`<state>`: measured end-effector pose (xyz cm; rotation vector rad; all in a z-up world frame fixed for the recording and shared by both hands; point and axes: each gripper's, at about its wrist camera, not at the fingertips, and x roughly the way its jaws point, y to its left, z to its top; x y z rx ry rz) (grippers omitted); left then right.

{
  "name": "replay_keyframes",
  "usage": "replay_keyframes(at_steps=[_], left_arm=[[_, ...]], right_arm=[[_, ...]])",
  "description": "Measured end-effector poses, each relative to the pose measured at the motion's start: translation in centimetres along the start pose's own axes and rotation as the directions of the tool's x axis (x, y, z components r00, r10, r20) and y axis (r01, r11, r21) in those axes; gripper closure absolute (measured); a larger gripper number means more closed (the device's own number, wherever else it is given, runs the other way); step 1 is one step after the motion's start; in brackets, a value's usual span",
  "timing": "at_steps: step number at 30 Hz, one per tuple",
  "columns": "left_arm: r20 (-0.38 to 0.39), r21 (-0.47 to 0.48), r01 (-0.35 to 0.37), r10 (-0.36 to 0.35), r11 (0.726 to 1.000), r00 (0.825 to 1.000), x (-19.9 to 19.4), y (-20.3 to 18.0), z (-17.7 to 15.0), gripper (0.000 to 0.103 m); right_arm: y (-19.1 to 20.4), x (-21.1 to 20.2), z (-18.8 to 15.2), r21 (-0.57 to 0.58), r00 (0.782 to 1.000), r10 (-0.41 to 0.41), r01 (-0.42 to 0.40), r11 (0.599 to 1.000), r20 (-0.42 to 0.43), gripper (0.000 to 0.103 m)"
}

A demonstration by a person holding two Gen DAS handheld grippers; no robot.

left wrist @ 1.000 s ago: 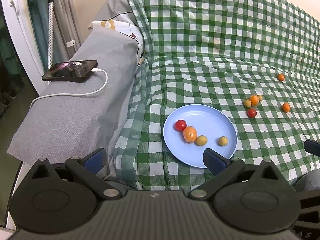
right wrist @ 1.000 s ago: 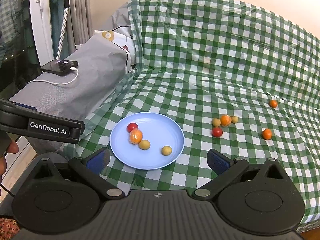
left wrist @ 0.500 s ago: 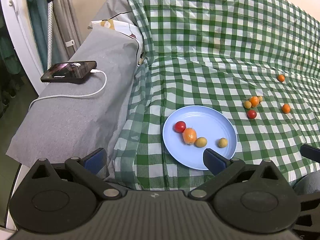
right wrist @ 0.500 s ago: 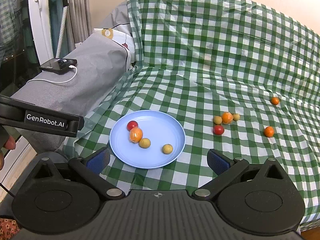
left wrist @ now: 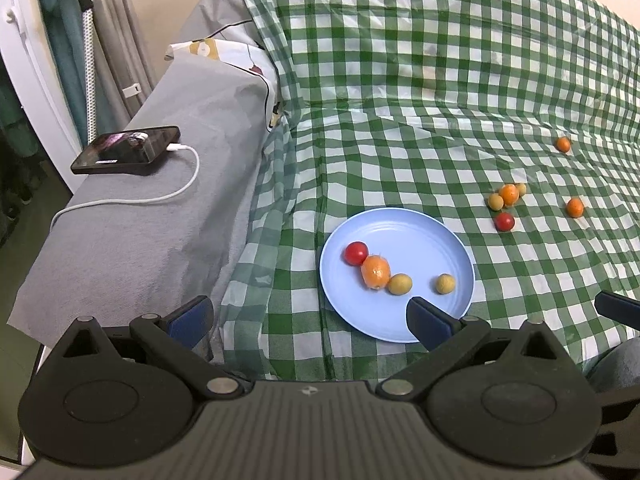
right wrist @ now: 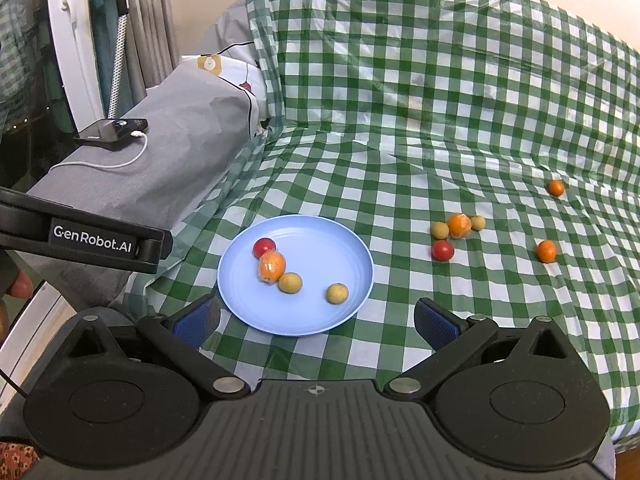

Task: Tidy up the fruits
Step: 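Grasp a red cherry tomato with the left tool while the right tool grasps an orange tangerine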

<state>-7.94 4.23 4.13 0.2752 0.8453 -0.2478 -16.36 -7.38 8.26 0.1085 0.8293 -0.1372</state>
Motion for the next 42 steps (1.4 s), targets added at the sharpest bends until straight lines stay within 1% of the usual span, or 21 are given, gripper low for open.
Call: replay_keyframes(at_steps=[5,8,12,17,21,24,25,28,29,31,32,37,40,42], left_arm=[[-0.028,0.024,0.017,-0.017,1.0,0.999,1.0,-1.2,0.6,0.0],[-0.04,0.048,0.023,-0.021,0.999,0.999,1.9,-2.5,1.1,0.0],[-0.05,0.092,0.049,-0.044,0.995,0.998,3.2,-5.0,2.5,0.0],[-0.078,0.116,0.131,-0.122,0.985,0.989,5.9,-8.9,5.2,0.0],[-0.117,0.165,0.192,-0.174,0.967,0.978,9.4,-12.9,8.0,0.0],[-0.119,0.199,0.224,-0.204,0.954,0.972,12.2,-15.8,10.1,0.0],[-0.134,0.206,0.239,-0.215,0.949,0.967,13.3,-16.9,10.7,0.0],[-0.207,0.193,0.303,-0.263,0.933,0.942,16.7,-19.5,11.9,0.0],[-0.233,0.179,0.311,-0.267,0.933,0.935,18.0,-20.5,12.1,0.0],[-0.262,0.171,0.332,-0.282,0.928,0.923,19.9,-22.0,12.3,0.0],[-0.272,0.171,0.337,-0.284,0.926,0.919,20.8,-22.7,12.3,0.0],[-0.329,0.179,0.328,-0.258,0.928,0.908,25.0,-25.3,11.9,0.001],[-0.34,0.205,0.305,-0.224,0.93,0.913,26.5,-26.4,11.5,0.001],[-0.342,0.22,0.299,-0.214,0.929,0.915,27.2,-27.0,11.3,0.001]], right_arm=[[-0.9,0.9,-0.1,0.028,1.0,-0.001,0.002,1.0,-0.01,0.001],[-2.1,1.2,-0.1,0.056,1.0,-0.017,0.017,0.998,-0.003,0.001],[-5.1,1.9,-0.3,0.109,0.998,-0.066,0.066,0.992,0.001,0.001],[-10.1,3.3,-0.4,0.181,0.986,-0.166,0.163,0.97,0.005,0.001],[-14.6,5.1,-0.4,0.224,0.969,-0.246,0.238,0.945,0.011,0.001],[-18.5,7.1,-0.3,0.244,0.948,-0.319,0.307,0.92,0.012,0.001],[-19.7,7.9,-0.2,0.254,0.94,-0.34,0.327,0.91,0.009,0.001],[-23.6,10.7,-0.2,0.284,0.925,-0.38,0.367,0.886,-0.011,0.001],[-24.6,11.6,-0.2,0.294,0.923,-0.385,0.373,0.88,-0.02,0.001],[-26.7,13.7,-0.3,0.305,0.922,-0.386,0.376,0.875,-0.032,0.001],[-27.5,14.8,-0.4,0.307,0.918,-0.394,0.386,0.87,-0.037,0.001],[-30.6,20.0,0.0,0.311,0.918,-0.39,0.394,0.865,-0.077,0.001],[-32.0,22.6,-0.1,0.317,0.918,-0.382,0.395,0.863,-0.105,0.001],[-32.6,23.8,0.1,0.315,0.926,-0.361,0.378,0.87,-0.113,0.002]])
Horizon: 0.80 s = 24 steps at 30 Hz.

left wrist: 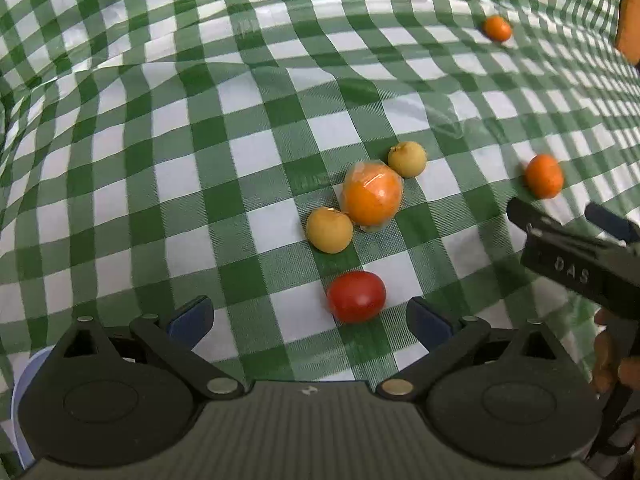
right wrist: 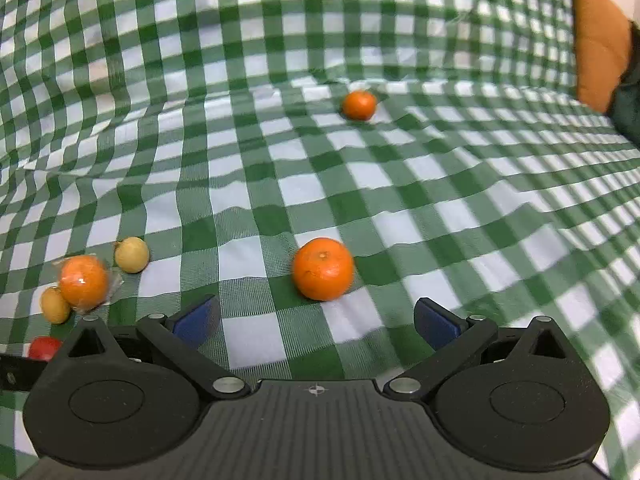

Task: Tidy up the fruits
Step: 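Grasp a red cherry tomato with the left tool while the right tool grasps an orange tangerine, then carry both fruits over the blue plate and open both tools to drop them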

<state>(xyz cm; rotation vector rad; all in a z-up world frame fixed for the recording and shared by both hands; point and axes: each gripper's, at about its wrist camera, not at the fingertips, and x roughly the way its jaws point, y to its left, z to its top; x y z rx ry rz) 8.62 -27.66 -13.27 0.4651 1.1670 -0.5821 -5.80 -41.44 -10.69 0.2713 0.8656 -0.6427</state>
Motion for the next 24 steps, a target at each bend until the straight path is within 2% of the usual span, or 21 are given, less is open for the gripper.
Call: replay_keyframes(at_steps=[2,3,4,6,7,8,11,15,24], left_arm=[[0.003,0.0,-0.004,0.004,1.0,1.0,0.6,-0.2,0.2,0.001],[0.014,0.003,-0.006,0.006,1.0,1.0,0.8,-0.4,0.4,0.005],[0.028,0.014,-0.014,0.013,1.0,1.0,0.8,-0.6,0.3,0.023],[0.014,0.05,-0.016,0.015,0.999,1.0,0.9,-0.9,0.4,0.051],[0.025,0.043,-0.001,0.0,0.999,1.0,0.6,-0.9,0.3,0.069],[0.033,0.041,-0.001,0.0,0.999,0.999,0.3,-0.9,0.3,0.069],[0.052,0.027,-0.003,0.002,1.0,0.999,-0.6,-0.6,-0.1,0.069],[0.073,0.008,0.002,-0.003,1.0,0.997,-2.8,-0.3,-1.3,0.069],[0.148,0.015,-0.001,-0.001,1.0,0.989,-11.5,-0.5,-5.4,0.069]], right_arm=[[0.0,1.0,0.1,-0.005,1.0,-0.001,0.001,1.0,0.0,0.004],[0.0,1.5,0.2,-0.007,1.0,0.001,-0.001,1.0,-0.003,0.005],[-0.1,1.9,0.2,-0.006,1.0,0.003,-0.003,1.0,-0.007,0.007],[-0.2,2.3,0.7,-0.011,1.0,0.01,-0.01,1.0,0.024,0.024],[-0.2,2.3,0.8,-0.027,0.999,0.015,-0.014,1.0,0.04,0.048],[-0.3,2.1,1.1,-0.042,0.999,0.019,-0.017,0.999,0.041,0.066],[-0.9,1.7,1.5,-0.024,0.999,0.029,-0.029,0.999,0.018,0.066],[-0.2,-1.1,0.8,-0.054,0.998,0.039,-0.036,0.998,0.045,0.066],[2.2,-10.3,-0.8,-0.086,0.981,0.179,-0.172,0.981,0.077,0.066]])
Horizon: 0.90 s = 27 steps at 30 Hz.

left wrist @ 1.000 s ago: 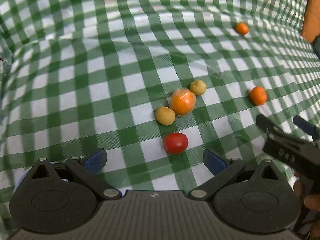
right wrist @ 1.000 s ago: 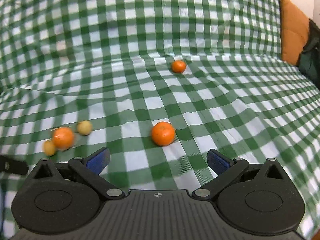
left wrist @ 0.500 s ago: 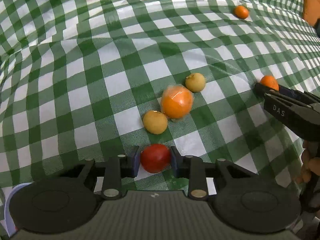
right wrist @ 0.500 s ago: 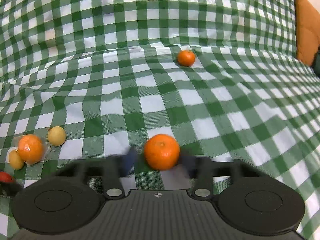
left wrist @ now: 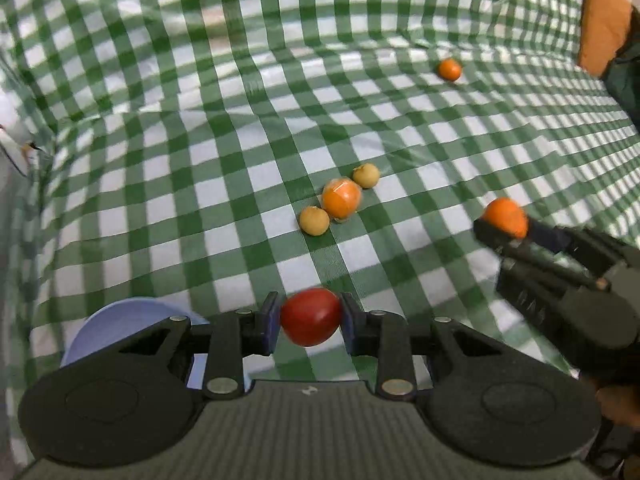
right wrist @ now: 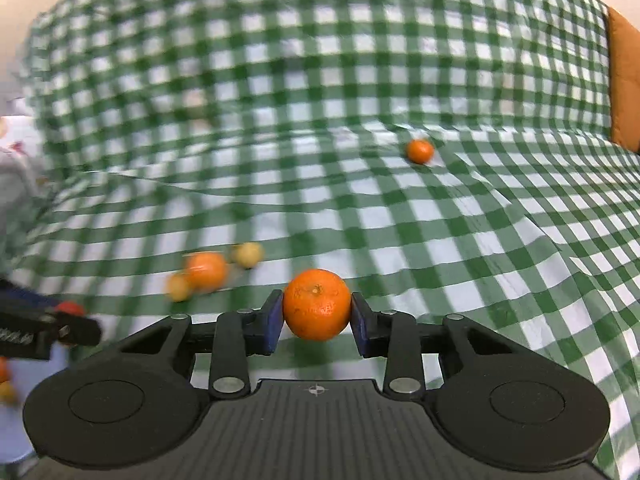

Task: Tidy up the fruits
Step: 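Carry both fruits over the blue plate and open both tools to drop them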

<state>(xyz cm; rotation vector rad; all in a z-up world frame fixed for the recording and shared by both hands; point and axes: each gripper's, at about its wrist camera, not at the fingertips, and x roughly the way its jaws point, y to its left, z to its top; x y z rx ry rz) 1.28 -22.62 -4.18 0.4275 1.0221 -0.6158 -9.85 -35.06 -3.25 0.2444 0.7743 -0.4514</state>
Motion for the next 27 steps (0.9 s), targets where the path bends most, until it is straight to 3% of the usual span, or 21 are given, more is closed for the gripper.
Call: replay_keyframes(at_steps=[10,17,27], left_arm=[[0.014,-0.071,-0.034,0.036,0.997,0.999,-9.0,3.9,-6.2,0.069],[0.028,-0.132,-0.063,0.067,0.989,0.997,-14.1,7.7,-11.2,0.069],[0.046,-0.216,-0.066,0.078,0.974,0.996,-18.5,11.8,-16.5,0.069]], right_arm=[[5.1,-10.0,-1.0,-0.062,0.992,0.126,-0.126,0.99,0.005,0.066],[9.9,-16.8,-2.3,-0.169,0.974,0.226,-0.224,0.96,-0.009,0.066],[15.4,-21.8,-3.9,-0.215,0.953,0.299,-0.301,0.929,-0.044,0.066]])
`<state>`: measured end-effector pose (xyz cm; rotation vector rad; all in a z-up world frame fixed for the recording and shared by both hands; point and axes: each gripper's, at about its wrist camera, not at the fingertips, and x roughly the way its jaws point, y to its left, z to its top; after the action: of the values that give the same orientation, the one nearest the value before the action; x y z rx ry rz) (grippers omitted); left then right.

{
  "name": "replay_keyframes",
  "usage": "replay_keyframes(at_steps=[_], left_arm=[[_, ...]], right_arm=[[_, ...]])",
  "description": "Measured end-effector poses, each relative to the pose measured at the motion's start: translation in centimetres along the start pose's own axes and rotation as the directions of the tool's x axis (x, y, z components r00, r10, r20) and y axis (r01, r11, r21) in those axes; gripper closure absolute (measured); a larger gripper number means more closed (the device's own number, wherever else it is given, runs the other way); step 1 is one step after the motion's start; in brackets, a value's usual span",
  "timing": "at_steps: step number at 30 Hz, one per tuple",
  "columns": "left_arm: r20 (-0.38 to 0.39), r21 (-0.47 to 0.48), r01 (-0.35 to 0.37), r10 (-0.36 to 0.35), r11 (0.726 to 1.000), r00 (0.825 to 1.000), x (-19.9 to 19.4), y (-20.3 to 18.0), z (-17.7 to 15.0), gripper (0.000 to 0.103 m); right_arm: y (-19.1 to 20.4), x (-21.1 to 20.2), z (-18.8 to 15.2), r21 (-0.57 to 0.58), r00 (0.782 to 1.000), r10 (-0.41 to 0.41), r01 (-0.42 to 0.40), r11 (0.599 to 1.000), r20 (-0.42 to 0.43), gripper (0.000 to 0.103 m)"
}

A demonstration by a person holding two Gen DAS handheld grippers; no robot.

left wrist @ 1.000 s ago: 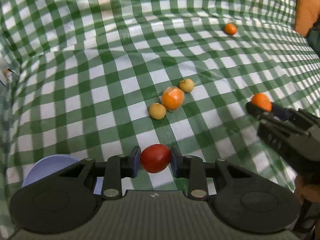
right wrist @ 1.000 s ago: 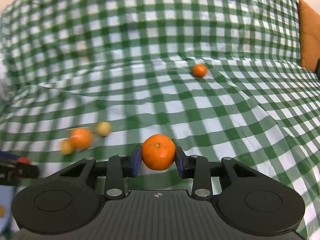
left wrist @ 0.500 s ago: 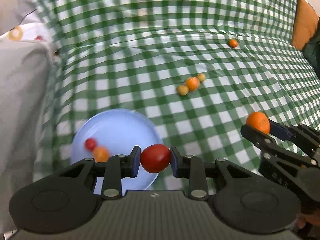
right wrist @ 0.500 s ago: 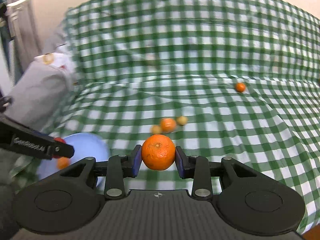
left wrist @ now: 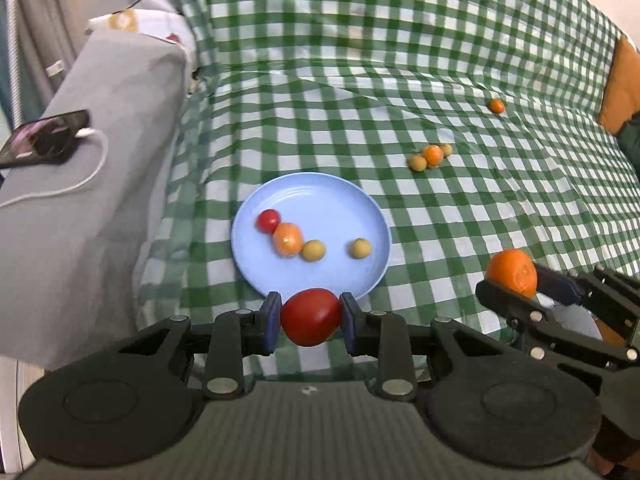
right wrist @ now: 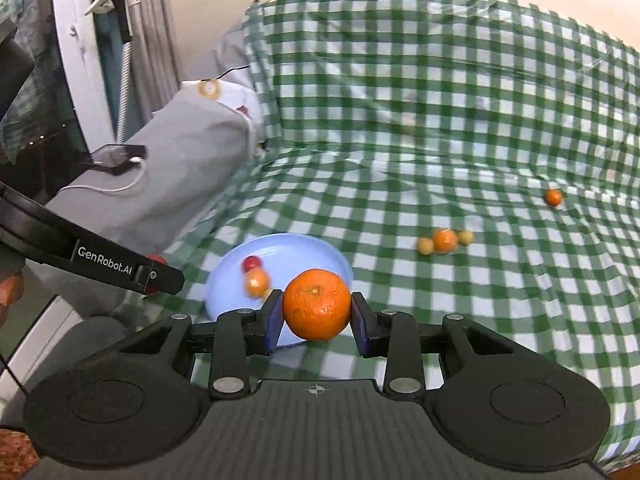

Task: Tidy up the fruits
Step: 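Carry both fruits over the blue plate and open both tools to drop them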

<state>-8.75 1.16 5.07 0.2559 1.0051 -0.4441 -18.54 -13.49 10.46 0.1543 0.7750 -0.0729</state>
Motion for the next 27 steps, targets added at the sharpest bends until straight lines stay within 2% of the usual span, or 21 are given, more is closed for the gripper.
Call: replay_keyframes(at_steps=[11,27], left_arm=[[0.015,-0.073,0.004,-0.003,0.997,1.0,-1.5,3.0,-1.7,0.069],[0.008,-0.08,-0.008,0.009,0.997,1.0,-0.6,3.5,-1.2,0.069]], right_arm=[[3.9,0.2,-0.9,-0.034,0.999,0.032,-0.032,0.999,-0.016,0.066],[3.5,1.1,-0.9,-0.028,0.999,0.027,-0.028,0.999,-0.032,0.066]])
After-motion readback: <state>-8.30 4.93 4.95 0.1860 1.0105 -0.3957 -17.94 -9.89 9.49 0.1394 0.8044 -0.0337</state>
